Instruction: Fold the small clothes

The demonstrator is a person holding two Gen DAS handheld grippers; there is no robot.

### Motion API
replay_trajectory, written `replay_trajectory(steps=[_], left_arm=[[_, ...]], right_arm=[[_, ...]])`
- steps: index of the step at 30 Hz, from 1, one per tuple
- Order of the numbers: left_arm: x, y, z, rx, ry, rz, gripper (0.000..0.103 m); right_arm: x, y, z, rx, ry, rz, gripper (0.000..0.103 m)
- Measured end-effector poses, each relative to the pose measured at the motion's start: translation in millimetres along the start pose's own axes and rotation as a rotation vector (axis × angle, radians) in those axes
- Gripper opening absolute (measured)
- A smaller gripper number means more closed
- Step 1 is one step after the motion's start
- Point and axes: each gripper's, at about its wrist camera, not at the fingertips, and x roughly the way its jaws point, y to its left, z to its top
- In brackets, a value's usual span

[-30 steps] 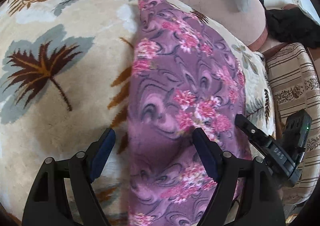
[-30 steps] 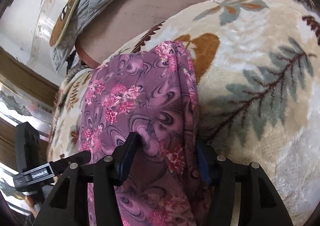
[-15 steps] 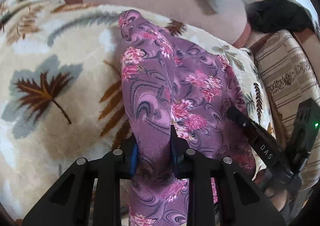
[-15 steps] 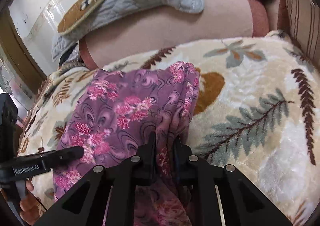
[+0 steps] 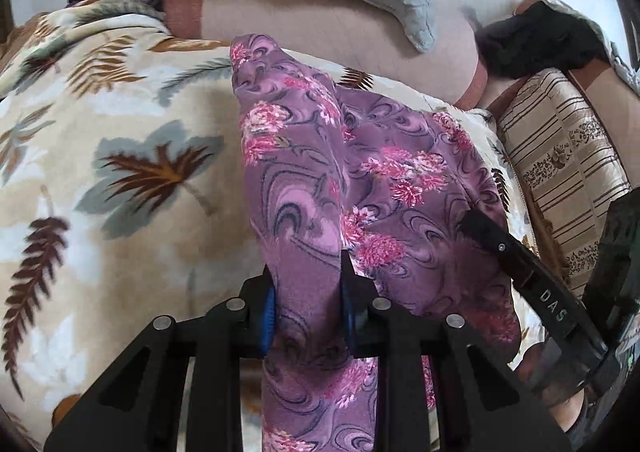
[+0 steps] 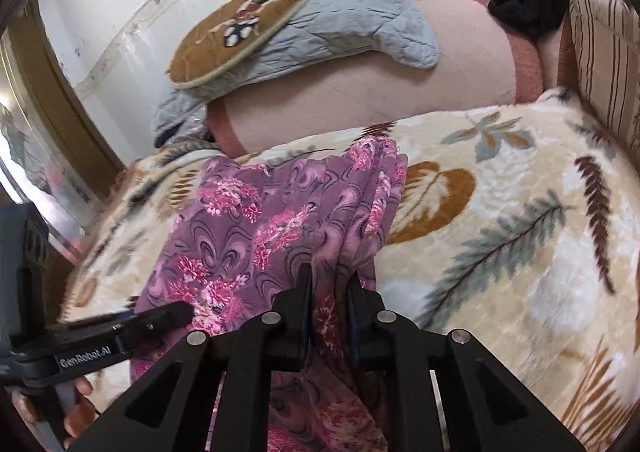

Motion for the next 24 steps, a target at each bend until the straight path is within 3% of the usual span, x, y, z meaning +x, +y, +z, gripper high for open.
replay_trajectory(steps=[4, 12, 17, 19, 20, 24], left_arm=[[-12.8, 30.6, -17.4, -0.049, 0.025, -0.010, 0.023], [8.1, 58.2, -39.9, -0.098, 0.115, -0.007, 0.024], [19.1, 58.6, -43.3, -0.076, 0.133, -0.003, 0.027], [24.6, 62.8, -44.1, -0.080, 0.146, -0.009, 0.029], [28.5, 65.6, -44.6, -0.090, 0.155, -0.012, 0.032], [34.2, 73.5, -45.6, -0.130, 0.158, -0.031, 0.034]], right_arm=[[-2.0, 17.0, -16.9, 0.014, 0.028, 0.062, 0.015], [37.2, 15.0, -51.7, 0.046, 0.163, 0.040, 0.016], [54.3, -7.2, -57.0, 0.118, 0.216, 0.058, 0.032], [58.6, -12.7, -58.3, 0.129, 0.224, 0.060, 0.052], [61.5, -14.4, -59.1, 0.132, 0.234, 0.061, 0.055], [74.4, -20.5, -63.9, 0.191, 0.247, 0.122, 0.053]])
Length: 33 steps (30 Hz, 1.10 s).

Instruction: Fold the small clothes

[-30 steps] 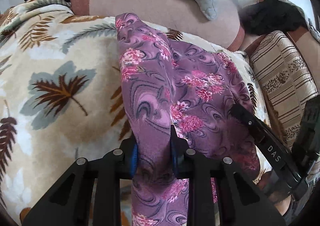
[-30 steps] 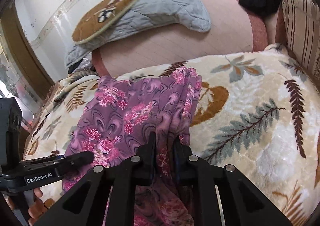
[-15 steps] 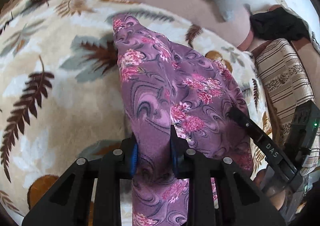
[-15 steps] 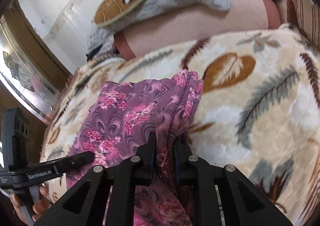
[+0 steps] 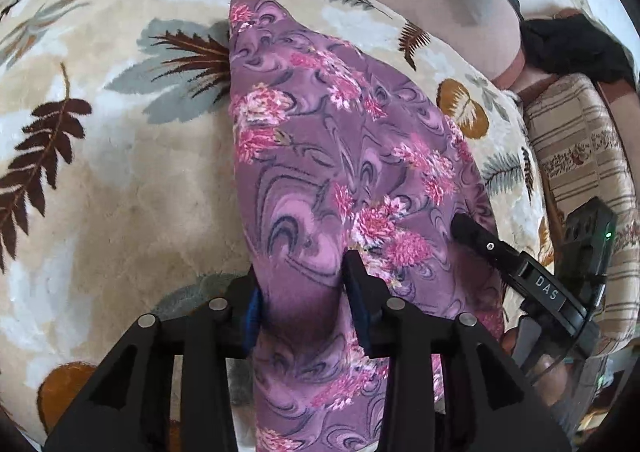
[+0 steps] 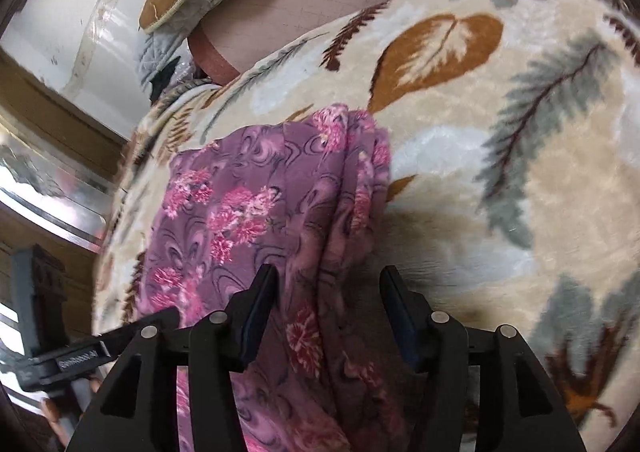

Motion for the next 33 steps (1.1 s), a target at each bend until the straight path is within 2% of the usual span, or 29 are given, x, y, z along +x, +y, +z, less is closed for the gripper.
replay_trajectory(steps=[2, 3, 6, 10, 16, 21, 24, 26, 27, 28, 30, 32, 33], left_arm=[[-3.0, -2.9, -0.4, 0.013, -0.017, 0.010, 0.031], [-5.2, -5.2, -1.0, 0.026, -0.030, 0.022, 0.029], [-15.1, -10.5, -3.9, 0.049, -0.066, 0.042, 0.025], [-29.4, -9.4, -7.2, 0.040, -0.093, 0.041, 0.024], [-71.1, 2.6, -20.7, 0.053, -0.156, 0.047, 0.024], [-87.9, 17.6, -35.6, 0.066, -0.192, 0.086, 0.025], [-78.5, 36.9, -42.8, 0.041, -0.171, 0.098, 0.025], [-61.0, 53.3, -45.8, 0.014, -0.121, 0.129, 0.029], [-53.2, 62.0, -48.0, -0.001, -0.092, 0.145, 0.032], [-49.2, 72.4, -50.5, -0.022, -0.075, 0.132, 0.039], [-59.6, 90.1, -57.4, -0.094, -0.088, 0.064, 0.046], [-74.6, 94.1, -59.9, -0.114, -0.118, 0.037, 0.045], [-83.8, 92.1, -59.5, -0.104, -0.159, 0.035, 0.045]], right_arm=[[2.0, 2.0, -1.7, 0.007, -0.007, 0.034, 0.031], [2.3, 6.5, -2.3, -0.007, -0.009, 0.048, 0.025], [-7.2, 26.6, -5.5, -0.097, -0.050, -0.014, 0.021], [-28.8, 43.9, -11.2, -0.107, -0.099, 0.004, 0.020], [-52.7, 74.6, -30.1, -0.150, -0.138, 0.056, 0.020], [-47.1, 91.1, -44.2, -0.147, -0.132, 0.091, 0.020], [-29.6, 94.2, -52.2, -0.128, -0.096, 0.075, 0.020], [-8.1, 90.2, -56.8, -0.092, -0.029, 0.043, 0.022], [2.9, 87.0, -59.7, -0.076, 0.011, -0.007, 0.025], [11.4, 81.1, -63.6, -0.048, 0.038, -0.051, 0.033], [5.0, 73.8, -63.9, 0.004, 0.014, -0.031, 0.035], [-15.1, 71.9, -60.0, 0.043, -0.054, -0.068, 0.038], [-23.8, 74.2, -57.8, 0.035, -0.096, -0.065, 0.038]])
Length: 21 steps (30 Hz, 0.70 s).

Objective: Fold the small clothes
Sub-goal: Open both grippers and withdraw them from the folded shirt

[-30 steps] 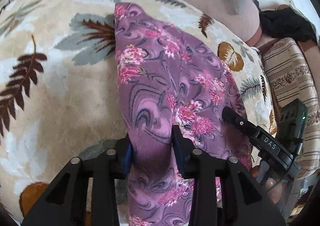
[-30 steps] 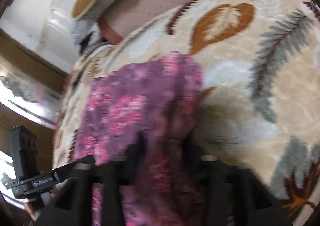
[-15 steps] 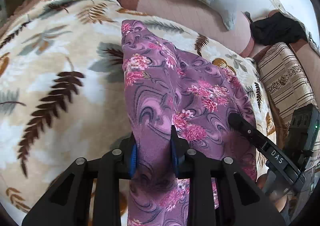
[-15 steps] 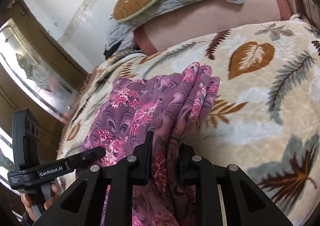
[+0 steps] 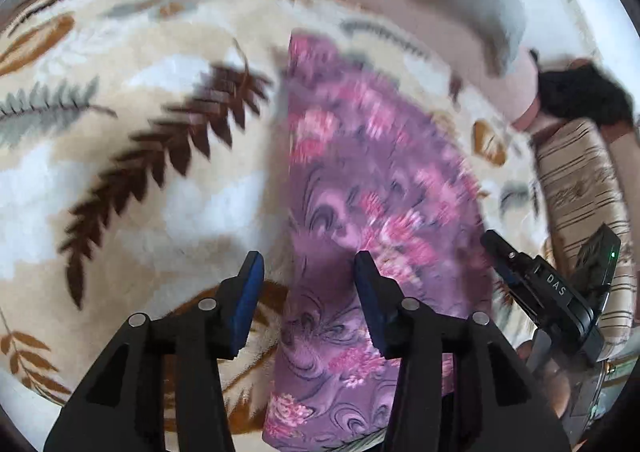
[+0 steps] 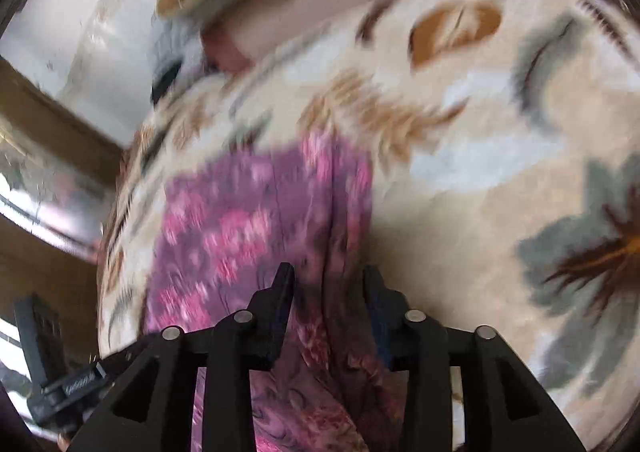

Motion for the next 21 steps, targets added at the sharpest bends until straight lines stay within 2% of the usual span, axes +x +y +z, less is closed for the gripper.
replay_trajectory(steps=[1, 3, 4, 6, 8, 9, 11, 12, 14, 15, 16, 18, 19, 21], left_arm=[[-4.6, -3.0, 1.2, 0.012, -0.027, 0.003, 0.045], [-7.1, -15.4, 6.3, 0.063, -0.063, 0.010, 0.047], [-2.6, -20.9, 8.0, 0.087, -0.067, 0.021, 0.049], [20.5, -28.2, 10.9, 0.132, -0.041, 0.091, 0.050], [48.4, -22.5, 13.3, 0.138, 0.036, 0.138, 0.053], [55.4, -18.4, 13.8, 0.124, 0.064, 0.133, 0.054], [46.1, -7.1, 16.5, 0.070, 0.069, 0.089, 0.055], [34.8, -4.7, 16.8, 0.067, 0.056, 0.081, 0.055], [12.6, -7.2, 13.3, 0.127, 0.013, 0.123, 0.059], [5.2, -8.8, 9.0, 0.155, -0.003, 0.143, 0.063], [-5.7, -12.2, 1.3, 0.187, -0.027, 0.172, 0.069], [-21.4, -17.6, -14.9, 0.234, -0.078, 0.230, 0.080], [-26.3, -18.8, -22.8, 0.251, -0.097, 0.254, 0.084], [-32.3, -19.4, -35.9, 0.288, -0.132, 0.301, 0.084]], right_arm=[[-10.3, 4.6, 3.7, -0.027, -0.058, 0.027, 0.038], [-16.8, 17.1, 7.8, -0.102, -0.115, 0.051, 0.035], [-11.9, 25.4, 8.7, -0.146, -0.108, 0.054, 0.033], [7.8, 29.6, 6.1, -0.192, -0.062, 0.022, 0.025], [44.9, 23.8, -0.3, -0.219, 0.059, -0.087, 0.024], [50.9, 19.4, -1.0, -0.212, 0.063, -0.088, 0.024], [39.0, 18.5, 6.4, -0.162, 0.051, -0.093, 0.024], [31.5, 19.3, 10.5, -0.142, 0.056, -0.113, 0.031], [7.6, 29.2, 9.2, -0.180, 0.051, -0.099, 0.035], [-3.2, 36.4, 4.4, -0.217, 0.052, -0.097, 0.052], [-12.0, 42.9, -2.3, -0.252, 0.052, -0.120, 0.076], [-27.0, 56.6, -19.4, -0.315, 0.047, -0.192, 0.095], [-31.5, 60.2, -27.1, -0.338, 0.043, -0.213, 0.096], [-40.8, 68.4, -44.6, -0.391, 0.044, -0.243, 0.098]])
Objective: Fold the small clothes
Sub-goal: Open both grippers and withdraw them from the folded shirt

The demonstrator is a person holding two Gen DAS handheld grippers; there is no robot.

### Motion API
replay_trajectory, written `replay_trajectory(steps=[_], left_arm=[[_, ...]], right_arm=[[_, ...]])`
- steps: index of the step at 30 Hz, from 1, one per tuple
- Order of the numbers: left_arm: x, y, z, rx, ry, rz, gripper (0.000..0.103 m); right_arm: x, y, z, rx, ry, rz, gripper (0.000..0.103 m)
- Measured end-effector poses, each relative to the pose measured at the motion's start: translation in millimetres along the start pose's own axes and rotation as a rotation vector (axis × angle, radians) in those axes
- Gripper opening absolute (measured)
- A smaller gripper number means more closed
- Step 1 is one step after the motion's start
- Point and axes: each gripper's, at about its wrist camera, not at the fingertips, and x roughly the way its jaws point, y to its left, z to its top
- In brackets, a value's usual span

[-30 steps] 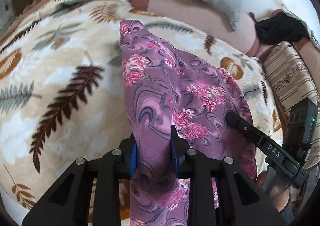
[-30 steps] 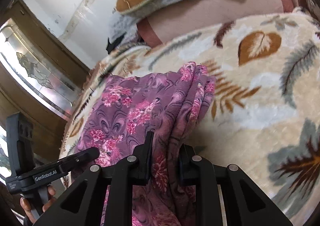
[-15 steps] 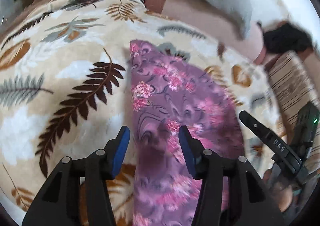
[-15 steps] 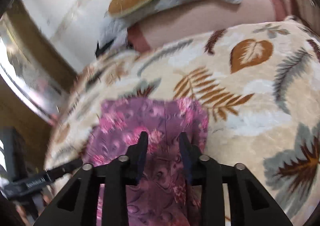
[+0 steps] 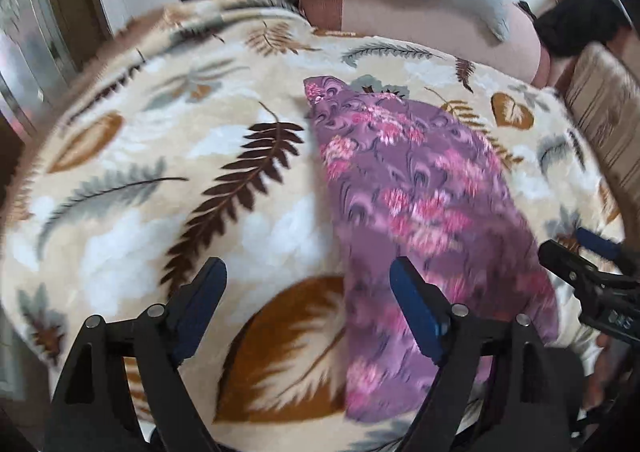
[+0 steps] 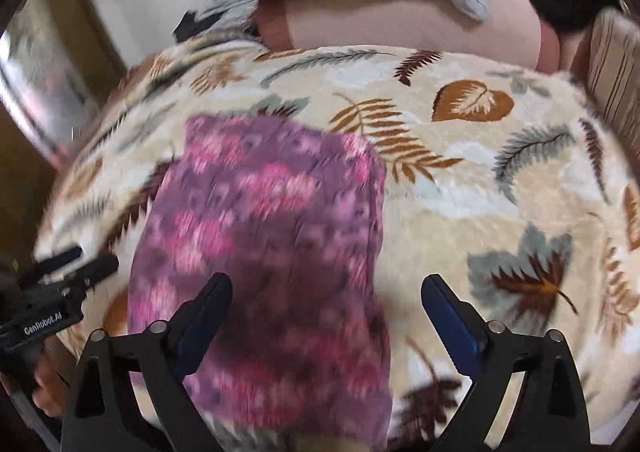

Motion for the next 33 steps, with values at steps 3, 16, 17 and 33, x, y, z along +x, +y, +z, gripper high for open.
replay_trajectory(steps=[3, 16, 17, 33], left_arm=[[-8.3, -8.6, -17.2, 0.064, -0.027, 0.071, 0.084], [-38.0, -38.2, -74.5, 0.202, -0.017, 0.099, 0.084], [-40.0, -39.8, -77.1, 0.203, -0.016, 0.090, 0.084], [-66.1, -76.8, -104.5, 0.268, -0.033, 0.022, 0.084]], right_arm=[[-12.6, 9.8, -16.5, -0.055, -0.005, -0.035, 0.103], [-58.5, -0.7, -55.6, -0.175, -0.001, -0.172, 0.103], [-60.8, -2.2, -58.3, -0.170, -0.002, -0.172, 0.103], [-76.6, -15.2, -81.3, -0.162, -0.006, -0.204, 0.103]])
